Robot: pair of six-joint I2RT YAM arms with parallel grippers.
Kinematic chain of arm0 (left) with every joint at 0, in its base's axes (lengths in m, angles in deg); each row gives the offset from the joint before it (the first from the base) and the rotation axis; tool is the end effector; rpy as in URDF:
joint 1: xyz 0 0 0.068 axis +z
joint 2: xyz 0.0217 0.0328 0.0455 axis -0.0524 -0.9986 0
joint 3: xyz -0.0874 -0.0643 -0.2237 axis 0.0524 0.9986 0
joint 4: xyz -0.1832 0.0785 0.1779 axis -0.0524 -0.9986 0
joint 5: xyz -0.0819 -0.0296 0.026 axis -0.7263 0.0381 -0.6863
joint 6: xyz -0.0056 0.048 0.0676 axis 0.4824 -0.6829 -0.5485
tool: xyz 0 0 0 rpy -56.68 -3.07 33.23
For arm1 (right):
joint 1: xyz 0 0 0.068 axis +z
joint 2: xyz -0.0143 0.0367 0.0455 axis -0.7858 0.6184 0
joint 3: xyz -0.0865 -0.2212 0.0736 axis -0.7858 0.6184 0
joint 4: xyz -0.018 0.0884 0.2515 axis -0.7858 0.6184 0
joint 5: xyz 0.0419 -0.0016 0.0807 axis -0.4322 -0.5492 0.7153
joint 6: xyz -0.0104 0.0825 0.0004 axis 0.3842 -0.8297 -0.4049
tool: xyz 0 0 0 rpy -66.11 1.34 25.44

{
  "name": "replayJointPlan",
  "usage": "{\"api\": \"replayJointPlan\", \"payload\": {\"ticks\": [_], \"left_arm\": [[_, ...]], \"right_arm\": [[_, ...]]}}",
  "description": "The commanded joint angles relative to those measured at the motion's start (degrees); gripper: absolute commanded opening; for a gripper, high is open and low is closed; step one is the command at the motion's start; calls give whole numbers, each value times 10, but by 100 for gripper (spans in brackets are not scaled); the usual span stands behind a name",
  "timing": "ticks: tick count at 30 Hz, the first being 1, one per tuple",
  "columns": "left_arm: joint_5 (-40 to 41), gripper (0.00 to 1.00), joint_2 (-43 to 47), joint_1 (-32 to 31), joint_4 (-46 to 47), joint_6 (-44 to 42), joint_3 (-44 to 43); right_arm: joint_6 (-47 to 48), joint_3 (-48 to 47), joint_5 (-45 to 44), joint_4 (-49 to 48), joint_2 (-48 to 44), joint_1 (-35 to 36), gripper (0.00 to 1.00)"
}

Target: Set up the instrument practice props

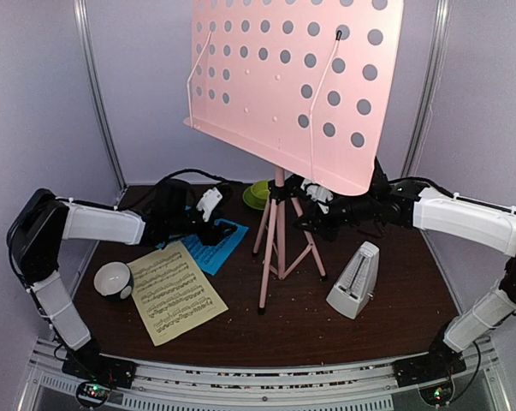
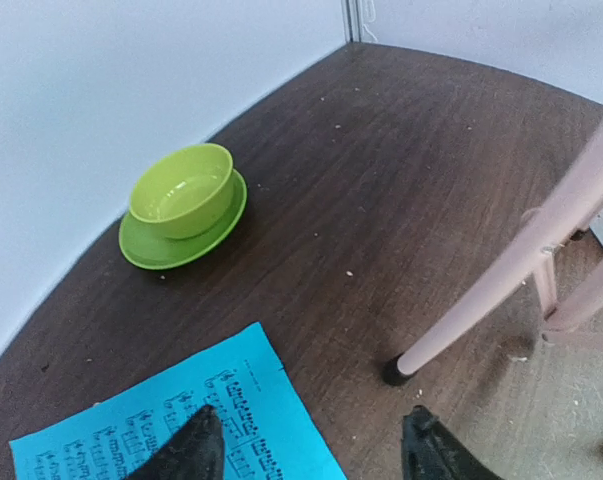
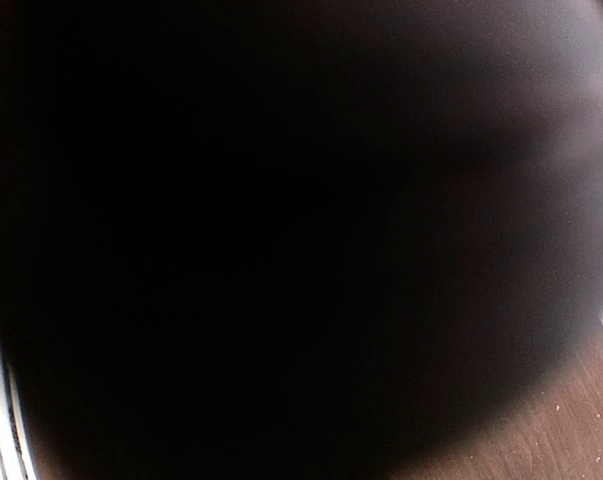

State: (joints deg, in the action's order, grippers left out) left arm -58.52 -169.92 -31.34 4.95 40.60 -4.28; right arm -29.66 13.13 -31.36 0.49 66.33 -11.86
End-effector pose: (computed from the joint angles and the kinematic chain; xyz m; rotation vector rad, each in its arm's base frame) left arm 0.3312 -0.2526 0.1567 0.9715 1.8299 -0.5655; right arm 0.2641 0.2585 0.2579 -1.3016 1.7804 0.6361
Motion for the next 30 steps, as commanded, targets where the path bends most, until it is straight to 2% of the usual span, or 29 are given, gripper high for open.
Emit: {"api": "replayJointPlan", "payload": {"ticks": [1, 7, 10, 15, 16, 18, 21, 24, 25, 30], "left_arm": [[17, 68, 95, -66, 38, 71, 82], [64, 67, 107, -168, 123, 170, 159], [80, 68, 71, -203, 160, 224, 155], [128, 66, 1, -240, 168, 270, 108], [140, 64, -12, -244, 166, 279, 99], [155, 51, -24, -247, 157, 299, 86], [169, 21, 0, -246, 139, 319, 103], [165, 3, 42, -246, 95, 314, 134], [161, 0, 56, -246, 79, 310, 144], [154, 0, 110, -247, 35, 312, 204]], "right_arm": [[-34, 3, -6, 22, 3, 3, 0], [-53, 40, -13, -9, -16, 4, 0], [-60, 53, -16, -14, -19, 5, 0], [-62, 66, -24, -19, -27, 5, 0], [-61, 68, -26, -20, -29, 5, 0], [-57, 71, -31, -19, -30, 5, 0], [-48, 66, -47, -9, -31, 5, 0], [-31, 54, -67, 18, -32, 5, 0], [-25, 53, -74, 23, -33, 5, 0], [-8, 47, -108, 67, -39, 5, 0]]}}
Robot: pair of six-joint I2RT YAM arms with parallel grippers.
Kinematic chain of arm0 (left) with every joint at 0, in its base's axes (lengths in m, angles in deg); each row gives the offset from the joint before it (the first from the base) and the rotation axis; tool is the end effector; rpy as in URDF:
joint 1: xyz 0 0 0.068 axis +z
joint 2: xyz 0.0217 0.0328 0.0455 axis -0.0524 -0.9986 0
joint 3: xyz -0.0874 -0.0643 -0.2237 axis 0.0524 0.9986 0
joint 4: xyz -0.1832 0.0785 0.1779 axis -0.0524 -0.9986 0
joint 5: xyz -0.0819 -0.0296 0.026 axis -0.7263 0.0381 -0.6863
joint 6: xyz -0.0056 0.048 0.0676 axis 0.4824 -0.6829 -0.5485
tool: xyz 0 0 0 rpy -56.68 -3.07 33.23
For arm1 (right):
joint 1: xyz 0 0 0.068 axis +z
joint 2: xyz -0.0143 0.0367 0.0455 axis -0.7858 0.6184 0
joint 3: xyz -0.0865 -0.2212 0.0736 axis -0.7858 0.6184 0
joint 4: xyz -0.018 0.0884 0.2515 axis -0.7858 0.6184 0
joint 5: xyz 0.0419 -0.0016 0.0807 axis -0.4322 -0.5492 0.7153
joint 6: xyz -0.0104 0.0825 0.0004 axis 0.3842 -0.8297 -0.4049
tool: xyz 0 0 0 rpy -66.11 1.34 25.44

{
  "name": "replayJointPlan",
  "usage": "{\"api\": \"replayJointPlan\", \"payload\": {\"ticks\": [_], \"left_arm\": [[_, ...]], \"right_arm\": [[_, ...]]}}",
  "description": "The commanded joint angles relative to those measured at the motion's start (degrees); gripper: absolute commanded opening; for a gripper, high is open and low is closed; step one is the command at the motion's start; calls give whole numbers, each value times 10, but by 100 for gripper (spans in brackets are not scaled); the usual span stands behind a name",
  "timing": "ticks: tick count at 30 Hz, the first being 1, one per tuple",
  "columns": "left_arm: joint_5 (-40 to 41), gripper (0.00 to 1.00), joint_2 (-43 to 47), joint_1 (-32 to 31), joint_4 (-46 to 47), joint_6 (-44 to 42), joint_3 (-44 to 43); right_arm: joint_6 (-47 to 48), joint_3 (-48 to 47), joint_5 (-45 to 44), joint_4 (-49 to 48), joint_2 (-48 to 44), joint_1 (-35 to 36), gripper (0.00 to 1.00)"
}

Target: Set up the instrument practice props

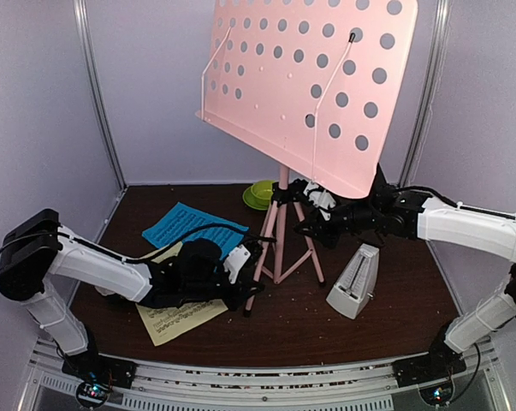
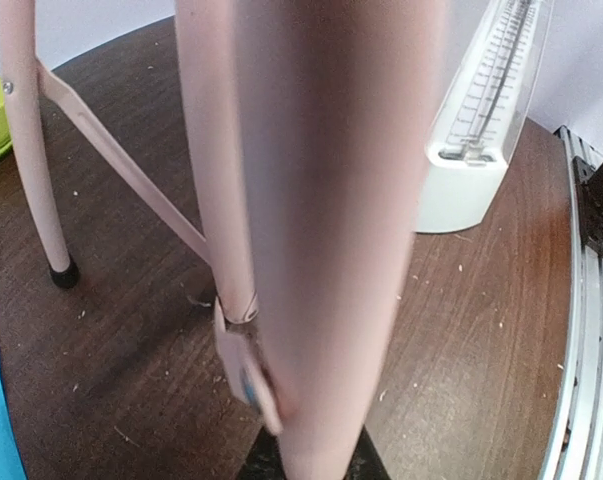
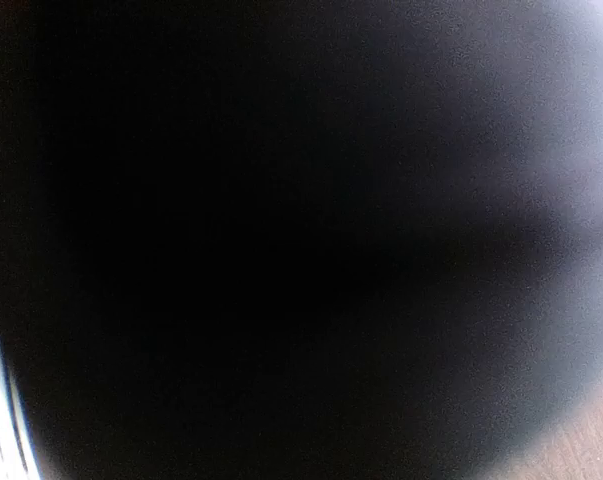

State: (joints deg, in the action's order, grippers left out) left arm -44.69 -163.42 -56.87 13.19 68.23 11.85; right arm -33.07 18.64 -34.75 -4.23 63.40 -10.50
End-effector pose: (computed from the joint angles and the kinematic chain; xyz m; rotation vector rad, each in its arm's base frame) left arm 0.1797 -0.3189 0.1196 0.8447 2.0246 -0.8597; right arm 0.2541 0.2560 0.2482 -1.2346 1.7972 0.6174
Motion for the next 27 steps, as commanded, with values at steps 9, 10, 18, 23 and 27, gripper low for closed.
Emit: {"api": "replayJointPlan", "payload": {"ticks": [9, 10, 18, 23, 27], "left_arm": [[30, 0, 58, -18, -55, 91, 121], [33, 0, 52, -20, -55, 96, 121], [70, 0, -50, 32, -104, 51, -21], [75, 0, -95, 103, -135, 6, -108], [52, 0, -112, 156, -173, -27, -156]], "right_arm": [[43, 28, -141, 155, -54, -9, 0], [42, 33, -143, 151, -57, -9, 0], [10, 13, -182, 58, -13, -9, 0], [21, -36, -219, 7, 34, -14, 0], [35, -85, -208, -2, 78, -26, 0]]}}
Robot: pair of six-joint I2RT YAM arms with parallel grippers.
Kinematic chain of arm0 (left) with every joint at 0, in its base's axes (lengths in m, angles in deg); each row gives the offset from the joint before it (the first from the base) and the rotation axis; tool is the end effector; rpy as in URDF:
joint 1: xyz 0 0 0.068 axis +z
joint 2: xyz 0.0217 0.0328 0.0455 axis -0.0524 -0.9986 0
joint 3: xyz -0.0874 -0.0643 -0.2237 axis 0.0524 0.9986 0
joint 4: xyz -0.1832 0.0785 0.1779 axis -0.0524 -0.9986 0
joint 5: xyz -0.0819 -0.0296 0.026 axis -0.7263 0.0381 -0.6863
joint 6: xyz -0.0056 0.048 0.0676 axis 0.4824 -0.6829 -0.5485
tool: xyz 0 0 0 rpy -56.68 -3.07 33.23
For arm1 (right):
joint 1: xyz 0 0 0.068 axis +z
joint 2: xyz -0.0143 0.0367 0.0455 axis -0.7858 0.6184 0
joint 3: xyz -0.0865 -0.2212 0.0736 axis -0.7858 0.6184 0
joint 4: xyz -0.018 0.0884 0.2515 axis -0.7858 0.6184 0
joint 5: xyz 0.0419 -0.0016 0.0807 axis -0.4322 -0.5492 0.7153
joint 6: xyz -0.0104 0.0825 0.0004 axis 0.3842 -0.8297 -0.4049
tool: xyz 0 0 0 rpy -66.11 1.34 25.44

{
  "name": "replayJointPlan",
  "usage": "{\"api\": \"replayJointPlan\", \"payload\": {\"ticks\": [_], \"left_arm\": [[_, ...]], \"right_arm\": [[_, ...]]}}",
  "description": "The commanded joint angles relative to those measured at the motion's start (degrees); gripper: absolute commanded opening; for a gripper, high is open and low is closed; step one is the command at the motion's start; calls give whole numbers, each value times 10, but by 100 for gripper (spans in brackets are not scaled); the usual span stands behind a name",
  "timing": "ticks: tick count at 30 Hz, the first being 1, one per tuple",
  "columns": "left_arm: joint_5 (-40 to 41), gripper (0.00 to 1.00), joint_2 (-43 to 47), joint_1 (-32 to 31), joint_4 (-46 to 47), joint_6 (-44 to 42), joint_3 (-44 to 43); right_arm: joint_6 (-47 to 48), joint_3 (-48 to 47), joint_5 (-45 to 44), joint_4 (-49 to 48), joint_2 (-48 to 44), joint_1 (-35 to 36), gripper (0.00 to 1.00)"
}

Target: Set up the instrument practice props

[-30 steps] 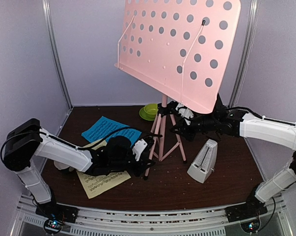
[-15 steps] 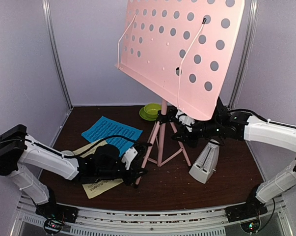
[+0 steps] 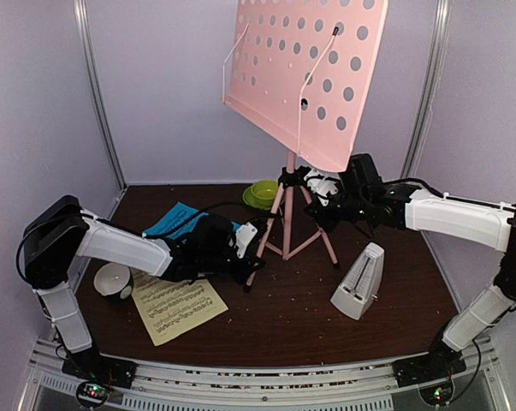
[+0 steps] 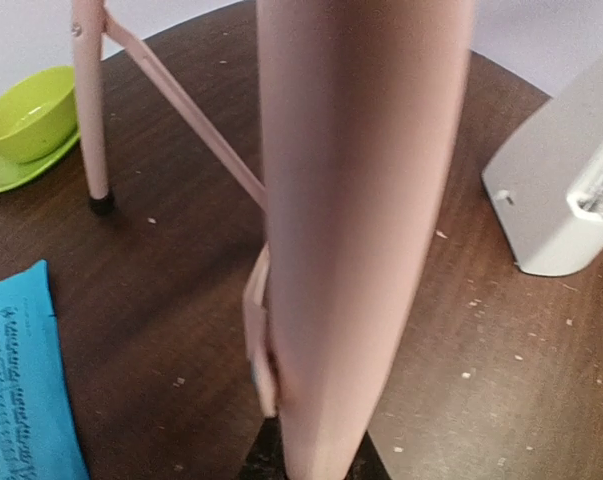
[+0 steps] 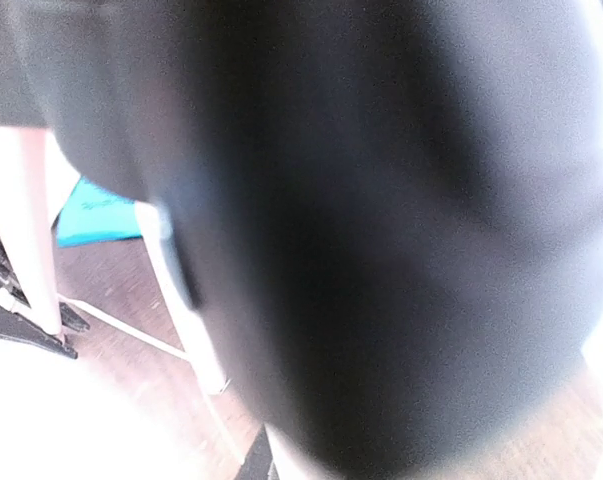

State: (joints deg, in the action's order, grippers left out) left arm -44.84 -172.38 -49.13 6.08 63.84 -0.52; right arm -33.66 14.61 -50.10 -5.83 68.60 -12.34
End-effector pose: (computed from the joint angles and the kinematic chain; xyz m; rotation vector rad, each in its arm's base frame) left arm 0.2463 -0.3245 0.1182 0.7951 2.0782 -0.7142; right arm 0.2936 0.2490 0.2439 -1.0524 1.8893 0.3181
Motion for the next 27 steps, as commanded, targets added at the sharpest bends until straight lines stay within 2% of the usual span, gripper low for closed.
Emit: {"api": "replayJointPlan", "payload": {"ticks": [1, 4, 9, 16, 22, 27], "left_arm": [[48, 0, -22, 86, -110, 7, -38], [16, 0, -9, 87, -115, -1, -23], [-38, 0, 18, 84, -83, 48, 53], [-43, 0, 69, 76, -101, 57, 139], [-46, 0, 97, 68, -89, 81, 207], [-36, 0, 70, 38, -77, 97, 190]], "right_arm": [[43, -54, -51, 19, 33, -11, 0], [44, -60, -34, 32, 37, -21, 0], [67, -49, -16, 93, 20, -35, 0], [74, -12, -16, 146, -14, -71, 0], [75, 15, -18, 151, -26, -107, 0], [74, 3, 6, 131, -12, -115, 0]]}}
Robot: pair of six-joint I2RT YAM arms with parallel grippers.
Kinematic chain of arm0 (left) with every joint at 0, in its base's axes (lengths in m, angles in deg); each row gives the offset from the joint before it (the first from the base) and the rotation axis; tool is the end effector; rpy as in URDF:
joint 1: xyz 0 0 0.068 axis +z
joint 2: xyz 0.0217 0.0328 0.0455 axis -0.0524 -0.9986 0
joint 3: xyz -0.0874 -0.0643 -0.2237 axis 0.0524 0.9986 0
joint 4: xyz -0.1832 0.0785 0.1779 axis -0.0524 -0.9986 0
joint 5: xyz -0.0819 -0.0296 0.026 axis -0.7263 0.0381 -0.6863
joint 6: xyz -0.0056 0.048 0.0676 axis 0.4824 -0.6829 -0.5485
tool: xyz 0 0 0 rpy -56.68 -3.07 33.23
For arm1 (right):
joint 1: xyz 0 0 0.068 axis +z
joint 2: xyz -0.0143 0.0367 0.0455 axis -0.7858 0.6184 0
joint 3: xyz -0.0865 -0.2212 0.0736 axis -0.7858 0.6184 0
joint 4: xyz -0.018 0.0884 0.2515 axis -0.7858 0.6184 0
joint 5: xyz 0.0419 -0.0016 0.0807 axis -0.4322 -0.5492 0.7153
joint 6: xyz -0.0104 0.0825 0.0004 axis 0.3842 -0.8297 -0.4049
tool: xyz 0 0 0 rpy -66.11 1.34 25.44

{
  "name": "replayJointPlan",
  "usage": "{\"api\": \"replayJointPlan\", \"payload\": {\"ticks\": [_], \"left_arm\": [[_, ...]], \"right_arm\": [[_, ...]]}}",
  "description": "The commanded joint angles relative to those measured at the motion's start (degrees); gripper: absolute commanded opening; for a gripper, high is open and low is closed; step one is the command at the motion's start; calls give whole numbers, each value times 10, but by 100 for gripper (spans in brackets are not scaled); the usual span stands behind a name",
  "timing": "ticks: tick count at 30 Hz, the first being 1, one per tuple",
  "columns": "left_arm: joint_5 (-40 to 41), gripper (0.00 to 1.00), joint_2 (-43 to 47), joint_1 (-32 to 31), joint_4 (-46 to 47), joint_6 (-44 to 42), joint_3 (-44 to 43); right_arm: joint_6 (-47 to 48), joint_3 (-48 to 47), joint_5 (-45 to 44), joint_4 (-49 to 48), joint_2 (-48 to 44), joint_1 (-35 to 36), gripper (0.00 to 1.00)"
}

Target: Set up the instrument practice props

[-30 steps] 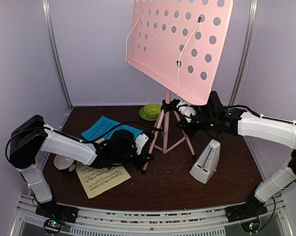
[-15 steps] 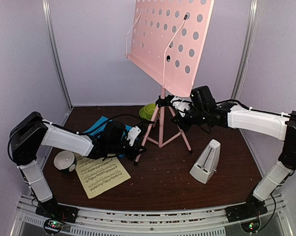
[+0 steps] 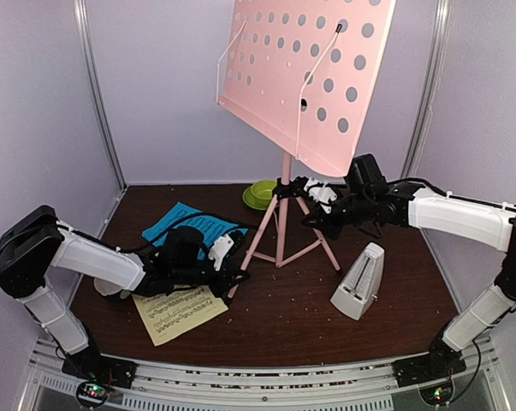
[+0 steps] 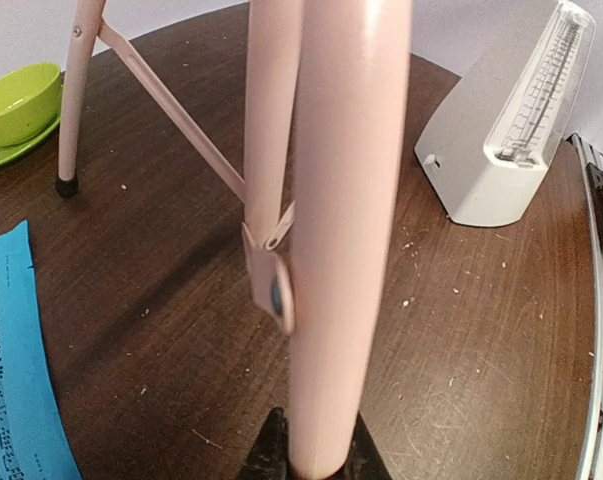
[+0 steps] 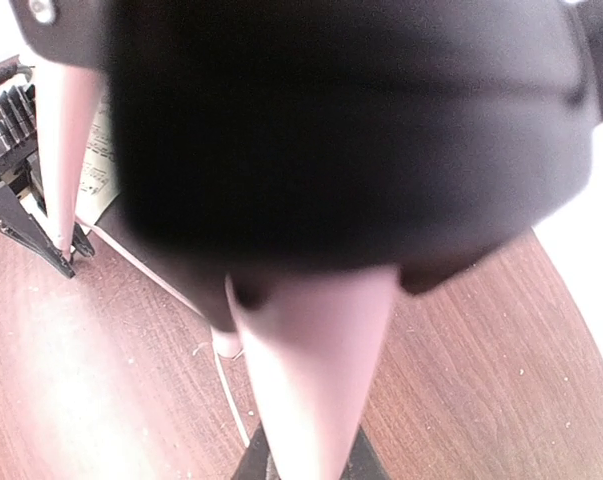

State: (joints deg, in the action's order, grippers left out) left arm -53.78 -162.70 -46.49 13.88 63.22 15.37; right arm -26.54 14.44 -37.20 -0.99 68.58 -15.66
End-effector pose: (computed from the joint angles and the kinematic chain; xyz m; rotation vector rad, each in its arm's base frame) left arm 0.2157 -0.2771 0.1063 0.8493 2.0498 -0.8525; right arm 0.2905 0.2391 0.2370 -1.2514 1.8486 0.4591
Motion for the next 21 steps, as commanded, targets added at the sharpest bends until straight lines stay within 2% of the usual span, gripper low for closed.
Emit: {"api": "replayJointPlan", "payload": {"ticks": [1, 6, 13, 18, 21], "left_arm": [[55, 0, -41, 6, -157, 107, 14], [78, 0, -95, -19, -137, 154, -64], [129, 0, -147, -56, -135, 209, -131], [152, 0, -173, -89, -138, 240, -166], [164, 0, -189, -101, -142, 273, -180]], "right_arm": [[2, -8, -115, 82, -1, -82, 0], [4, -50, -94, 38, 37, -81, 2], [28, -70, -109, -14, 53, -83, 26], [36, -69, -112, -54, 52, -84, 52], [31, -68, -112, -63, 44, -84, 62]]}}
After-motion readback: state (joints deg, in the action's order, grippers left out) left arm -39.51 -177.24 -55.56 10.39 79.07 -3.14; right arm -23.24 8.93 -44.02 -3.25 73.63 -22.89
